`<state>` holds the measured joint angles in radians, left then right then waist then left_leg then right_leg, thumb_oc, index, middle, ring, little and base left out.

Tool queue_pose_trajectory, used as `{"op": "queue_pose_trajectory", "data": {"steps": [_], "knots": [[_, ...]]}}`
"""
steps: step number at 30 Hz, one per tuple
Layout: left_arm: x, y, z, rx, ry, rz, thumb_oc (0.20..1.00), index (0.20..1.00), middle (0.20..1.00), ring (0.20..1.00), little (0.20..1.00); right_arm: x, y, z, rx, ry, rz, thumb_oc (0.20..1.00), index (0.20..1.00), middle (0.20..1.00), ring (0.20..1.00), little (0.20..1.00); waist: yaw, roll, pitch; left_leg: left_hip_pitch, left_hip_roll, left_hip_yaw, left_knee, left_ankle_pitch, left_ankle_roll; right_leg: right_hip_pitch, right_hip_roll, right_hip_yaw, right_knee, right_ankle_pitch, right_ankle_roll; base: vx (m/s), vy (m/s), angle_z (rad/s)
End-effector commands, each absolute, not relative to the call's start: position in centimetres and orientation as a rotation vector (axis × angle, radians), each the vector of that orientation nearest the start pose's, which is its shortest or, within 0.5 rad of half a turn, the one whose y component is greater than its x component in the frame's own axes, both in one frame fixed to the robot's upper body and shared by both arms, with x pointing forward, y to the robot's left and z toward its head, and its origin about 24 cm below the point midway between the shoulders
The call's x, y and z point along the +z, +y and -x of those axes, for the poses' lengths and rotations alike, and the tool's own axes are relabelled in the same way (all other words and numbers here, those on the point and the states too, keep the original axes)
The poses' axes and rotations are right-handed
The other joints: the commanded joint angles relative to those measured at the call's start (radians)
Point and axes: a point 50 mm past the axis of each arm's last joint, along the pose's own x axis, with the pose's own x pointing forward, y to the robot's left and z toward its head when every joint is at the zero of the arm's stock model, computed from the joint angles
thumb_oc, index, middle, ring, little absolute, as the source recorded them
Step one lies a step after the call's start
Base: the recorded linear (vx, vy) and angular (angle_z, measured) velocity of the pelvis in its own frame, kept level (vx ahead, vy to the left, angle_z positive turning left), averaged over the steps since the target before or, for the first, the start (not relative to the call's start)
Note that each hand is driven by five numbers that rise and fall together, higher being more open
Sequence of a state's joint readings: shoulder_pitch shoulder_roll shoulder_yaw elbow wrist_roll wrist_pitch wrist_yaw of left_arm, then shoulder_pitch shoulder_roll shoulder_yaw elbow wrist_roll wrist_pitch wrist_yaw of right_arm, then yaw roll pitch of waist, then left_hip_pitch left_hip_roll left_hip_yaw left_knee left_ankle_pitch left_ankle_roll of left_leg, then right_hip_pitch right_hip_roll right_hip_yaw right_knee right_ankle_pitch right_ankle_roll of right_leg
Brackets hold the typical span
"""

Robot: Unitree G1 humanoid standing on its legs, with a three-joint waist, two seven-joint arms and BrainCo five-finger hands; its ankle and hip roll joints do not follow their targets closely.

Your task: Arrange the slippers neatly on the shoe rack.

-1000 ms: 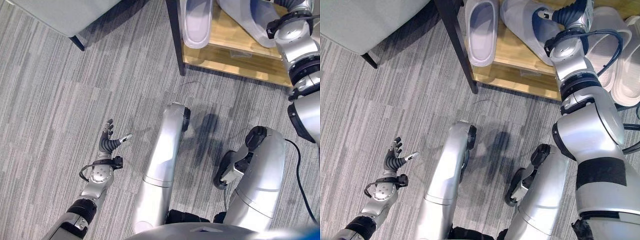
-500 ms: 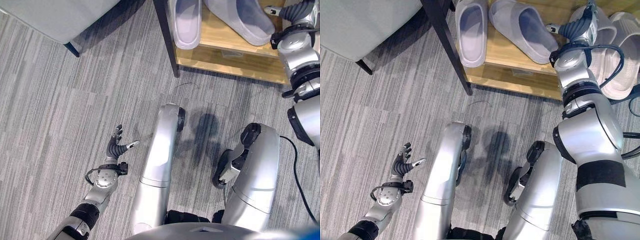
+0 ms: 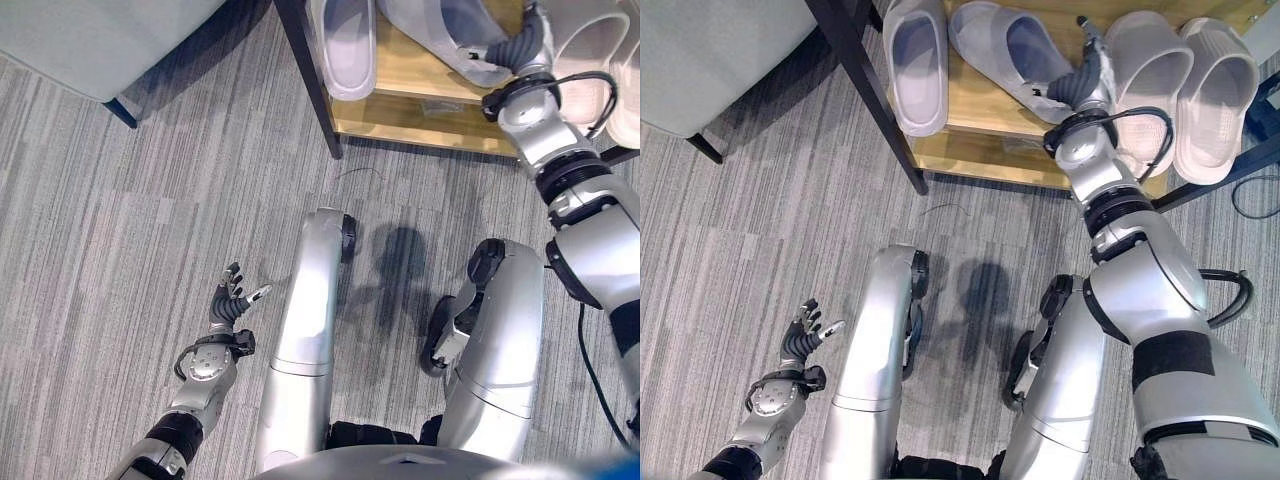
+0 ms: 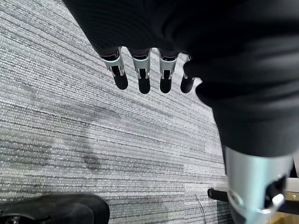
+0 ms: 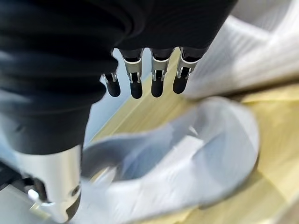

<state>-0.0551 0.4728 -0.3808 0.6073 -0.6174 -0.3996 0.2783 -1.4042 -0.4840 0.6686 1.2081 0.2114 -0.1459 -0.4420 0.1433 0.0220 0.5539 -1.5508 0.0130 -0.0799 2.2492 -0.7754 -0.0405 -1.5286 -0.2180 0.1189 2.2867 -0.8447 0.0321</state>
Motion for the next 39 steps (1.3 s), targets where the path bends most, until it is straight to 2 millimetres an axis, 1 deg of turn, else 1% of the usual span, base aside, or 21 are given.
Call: {"op": "queue_pose_trajectory", "data": {"steps": [1,3,7,10,15,18,19,20,21,23,26,30,32,33,34,36,39], "knots": [[-3.6,23.9,-22.0,0.241,0.224,0.007,1.0,1.0,1.0,1.0,1.0,29.6,-16.7,-42.1,-0.319,-0.511,0.769,1.0,1.0,1.0,1.0,1.0,0.038,-0.005,-0.034,-0.019,-0.032,-0.119,-0.055,-0.009,-0.037,-0.037,-0.01,0.116,-0.022,0.126,-0.056,0.0,0.0,0.0],[-3.5,23.8,-22.2,0.234,0.217,0.006,1.0,1.0,1.0,1.0,1.0,29.4,-16.4,-42.1,-0.308,-0.506,0.766,1.0,1.0,1.0,1.0,1.0,0.038,-0.006,-0.034,-0.019,-0.032,-0.121,-0.055,-0.009,-0.038,-0.037,-0.01,0.115,-0.022,0.127,-0.056,0.0,0.0,0.0],[-3.4,23.8,-22.4,0.233,0.217,-0.007,1.0,1.0,1.0,1.0,1.0,29.0,-15.4,-42.3,-0.291,-0.489,0.689,1.0,1.0,1.0,1.0,1.0,0.036,-0.01,-0.034,-0.019,-0.029,-0.119,-0.056,-0.01,-0.037,-0.04,-0.006,0.114,-0.024,0.128,-0.057,0.0,0.0,0.0],[-4.0,24.1,-21.8,0.257,0.248,-0.007,1.0,1.0,1.0,1.0,1.0,28.9,-14.5,-41.9,-0.273,-0.54,0.65,1.0,1.0,1.0,1.0,1.0,0.027,-0.015,-0.034,-0.019,-0.029,-0.118,-0.057,-0.012,-0.036,-0.038,-0.002,0.114,-0.025,0.13,-0.058,0.0,0.002,-0.02],[-4.3,24.4,-21.5,0.276,0.264,-0.011,1.0,1.0,1.0,1.0,1.0,29.2,-14.5,-41.6,-0.29,-0.571,0.618,1.0,1.0,1.0,1.0,1.0,0.021,-0.015,-0.034,-0.019,-0.026,-0.118,-0.051,-0.014,-0.034,-0.04,-0.002,0.113,-0.024,0.127,-0.058,0.0,0.001,-0.01],[-4.3,24.4,-21.4,0.287,0.264,-0.009,1.0,1.0,1.0,1.0,1.0,28.9,-14.7,-41.4,-0.295,-0.583,0.585,1.0,1.0,1.0,1.0,1.0,0.017,-0.019,-0.034,-0.019,-0.026,-0.117,-0.053,-0.013,-0.033,-0.04,0.001,0.115,-0.025,0.129,-0.057,0.0,0.0,0.0],[-4.4,24.4,-21.4,0.286,0.266,-0.018,1.0,1.0,1.0,1.0,1.0,28.9,-14.5,-41.2,-0.283,-0.591,0.548,1.0,1.0,1.0,1.0,1.0,0.014,-0.022,-0.034,-0.019,-0.025,-0.117,-0.053,-0.013,-0.033,-0.04,0.001,0.114,-0.026,0.128,-0.058,0.0,0.0,0.0],[-4.4,24.4,-21.4,0.286,0.266,-0.018,1.0,1.0,1.0,1.0,1.0,28.9,-14.5,-41.2,-0.283,-0.591,0.548,1.0,1.0,1.0,1.0,1.0,0.014,-0.022,-0.034,-0.019,-0.025,-0.117,-0.053,-0.013,-0.033,-0.04,0.001,0.114,-0.026,0.128,-0.058,0.0,0.0,0.0],[-4.3,24.4,-21.3,0.275,0.269,-0.03,1.0,1.0,1.0,1.0,1.0,29.3,-13.8,-40.7,-0.239,-0.634,0.5,1.0,1.0,1.0,1.0,1.0,0.01,-0.023,-0.034,-0.019,-0.027,-0.116,-0.055,-0.013,-0.033,-0.04,0.001,0.114,-0.029,0.128,-0.056,0.0,0.0,0.0],[-4.5,24.5,-21.2,0.276,0.279,-0.033,1.0,1.0,1.0,1.0,1.0,29.5,-13.5,-40.3,-0.218,-0.664,0.503,1.0,1.0,1.0,1.0,1.0,0.006,-0.03,-0.034,-0.019,-0.027,-0.115,-0.055,-0.014,-0.033,-0.04,0.001,0.114,-0.028,0.129,-0.057,0.0,0.0,0.0],[-4.3,24.4,-21.4,0.271,0.274,-0.031,1.0,1.0,1.0,1.0,1.0,29.1,-13.6,-40.1,-0.203,-0.664,0.46,1.0,1.0,1.0,1.0,1.0,0.001,-0.034,-0.034,-0.019,-0.026,-0.113,-0.054,-0.015,-0.033,-0.04,0.002,0.114,-0.026,0.128,-0.058,0.0,0.0,0.0],[-4.3,24.5,-21.3,0.261,0.279,-0.042,1.0,1.0,1.0,1.0,1.0,28.2,-13.7,-40.2,-0.189,-0.629,0.433,1.0,1.0,1.0,1.0,1.0,0.0,-0.032,-0.034,-0.019,-0.025,-0.113,-0.056,-0.014,-0.032,-0.04,0.001,0.112,-0.029,0.128,-0.057,0.0,0.0,0.0],[-4.4,24.7,-21.3,0.262,0.289,-0.062,1.0,1.0,1.0,1.0,1.0,27.3,-12.8,-40.5,-0.149,-0.588,0.396,1.0,1.0,1.0,1.0,1.0,-0.001,-0.03,-0.034,-0.019,-0.023,-0.111,-0.056,-0.015,-0.03,-0.041,0.004,0.112,-0.028,0.127,-0.057,0.0,0.0,0.0],[-4.4,24.7,-21.3,0.262,0.289,-0.062,1.0,1.0,1.0,1.0,1.0,27.3,-12.8,-40.5,-0.149,-0.588,0.396,1.0,1.0,1.0,1.0,1.0,-0.001,-0.03,-0.034,-0.019,-0.023,-0.111,-0.056,-0.015,-0.03,-0.041,0.004,0.112,-0.028,0.127,-0.057,0.0,0.0,0.0],[-4.1,25.0,-21.5,0.27,0.277,-0.064,1.0,1.0,1.0,1.0,1.0,27.1,-12.3,-40.5,-0.124,-0.584,0.384,1.0,1.0,1.0,1.0,1.0,0.001,-0.03,-0.034,-0.019,-0.022,-0.111,-0.062,-0.013,-0.032,-0.04,0.004,0.111,-0.032,0.128,-0.057,0.0,0.0,0.0],[-3.9,25.2,-21.8,0.283,0.267,-0.069,1.0,1.0,1.0,1.0,1.0,27.1,-11.5,-40.1,-0.088,-0.608,0.372,1.0,1.0,1.0,1.0,1.0,0.0,-0.033,-0.034,-0.019,-0.023,-0.11,-0.068,-0.012,-0.032,-0.04,0.002,0.112,-0.036,0.131,-0.055,0.0,0.0,0.0],[-3.9,25.1,-21.9,0.285,0.267,-0.081,1.0,1.0,1.0,1.0,1.0,26.7,-10.9,-39.3,-0.051,-0.628,0.307,1.0,1.0,1.0,1.0,1.0,-0.006,-0.038,-0.034,-0.019,-0.024,-0.109,-0.07,-0.012,-0.033,-0.04,0.005,0.114,-0.037,0.132,-0.057,0.0,0.0,0.0]]}}
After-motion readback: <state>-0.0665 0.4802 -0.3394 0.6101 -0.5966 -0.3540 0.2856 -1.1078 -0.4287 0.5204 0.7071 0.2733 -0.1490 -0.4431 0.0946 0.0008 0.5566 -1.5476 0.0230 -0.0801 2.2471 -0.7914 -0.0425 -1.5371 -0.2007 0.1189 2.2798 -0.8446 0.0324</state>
